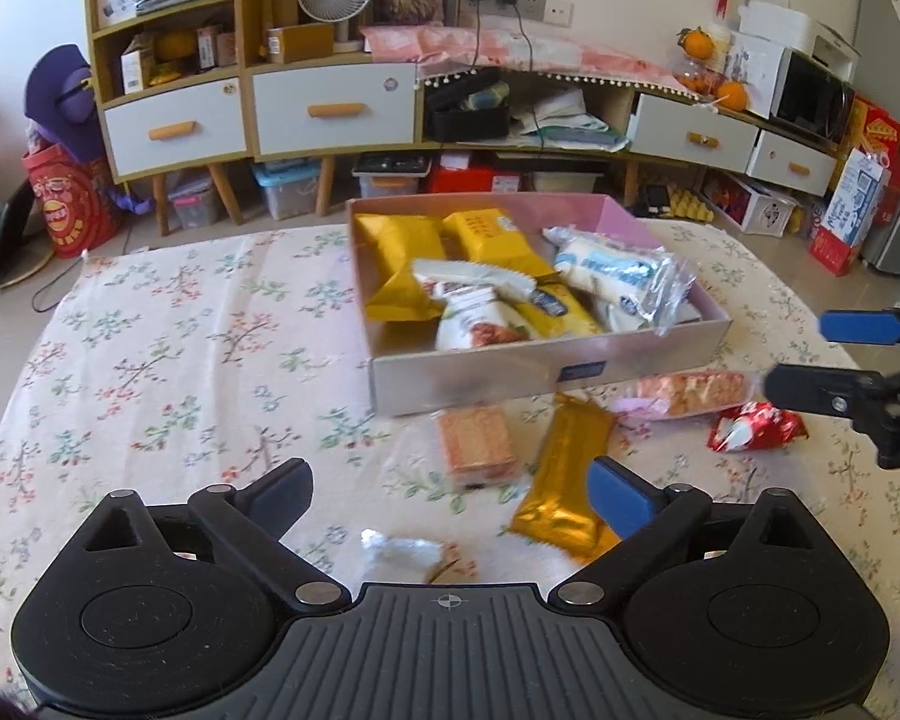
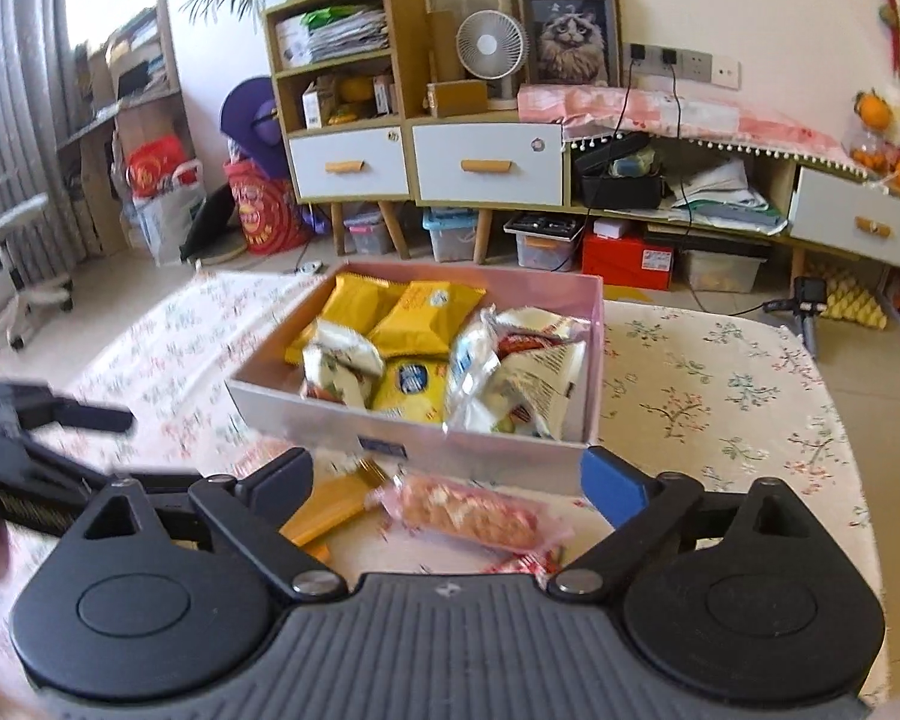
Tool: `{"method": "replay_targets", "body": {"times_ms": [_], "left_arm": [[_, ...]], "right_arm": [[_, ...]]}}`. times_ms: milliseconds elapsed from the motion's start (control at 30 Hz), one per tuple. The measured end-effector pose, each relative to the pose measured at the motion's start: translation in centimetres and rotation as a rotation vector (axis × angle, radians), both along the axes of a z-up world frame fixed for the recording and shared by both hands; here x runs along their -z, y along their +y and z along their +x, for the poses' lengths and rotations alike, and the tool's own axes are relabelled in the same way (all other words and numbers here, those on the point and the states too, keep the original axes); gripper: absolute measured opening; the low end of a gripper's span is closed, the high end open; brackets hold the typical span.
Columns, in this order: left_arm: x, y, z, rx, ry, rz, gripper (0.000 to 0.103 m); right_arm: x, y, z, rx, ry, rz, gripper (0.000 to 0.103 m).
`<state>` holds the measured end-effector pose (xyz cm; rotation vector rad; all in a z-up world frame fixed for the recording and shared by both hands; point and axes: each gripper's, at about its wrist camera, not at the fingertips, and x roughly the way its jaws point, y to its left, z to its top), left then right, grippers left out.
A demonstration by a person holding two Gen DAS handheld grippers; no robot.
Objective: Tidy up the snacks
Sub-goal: 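Withdraw both open tools from the box toward the remaining snacks, then grasp the silver pastry pack with the left tool while the right tool grasps the orange-striped bag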
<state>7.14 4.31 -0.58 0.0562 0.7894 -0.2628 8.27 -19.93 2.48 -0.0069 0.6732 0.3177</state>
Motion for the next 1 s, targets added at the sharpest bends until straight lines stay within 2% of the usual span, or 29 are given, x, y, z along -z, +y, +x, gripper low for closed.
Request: {"method": "replay_targets", "body": {"times_ms": [200, 500, 600, 767, 1000], "left_arm": [[1.2, 1.4, -0.8, 0.012, -0.005, 0.044, 0.099], [3.1, 2.4, -2.2, 0.035, -0.017, 0.072, 0.099], [3.7, 2.7, -2.4, 0.047, -0.016, 0.065, 0.099], [5.2, 2.3, -2.6, 0.095, -0.004, 0.101, 0.099], [5.7, 1.8, -2.4, 0.13, 0.014, 0.115, 0.099]], "right_arm": [[1.0, 0.1, -1.4, -0.027, -0.004, -0.094, 0.102], [3.4, 1.7, -3.6, -0.139, 0.011, -0.222, 0.103], [3.9, 2.4, -4.3, -0.186, 0.021, -0.23, 0.103], [4.5, 3.4, -5.1, -0.247, 0.023, -0.232, 0.103], [4.4, 4.4, -5.2, -0.286, 0.024, -0.184, 0.103]]}}
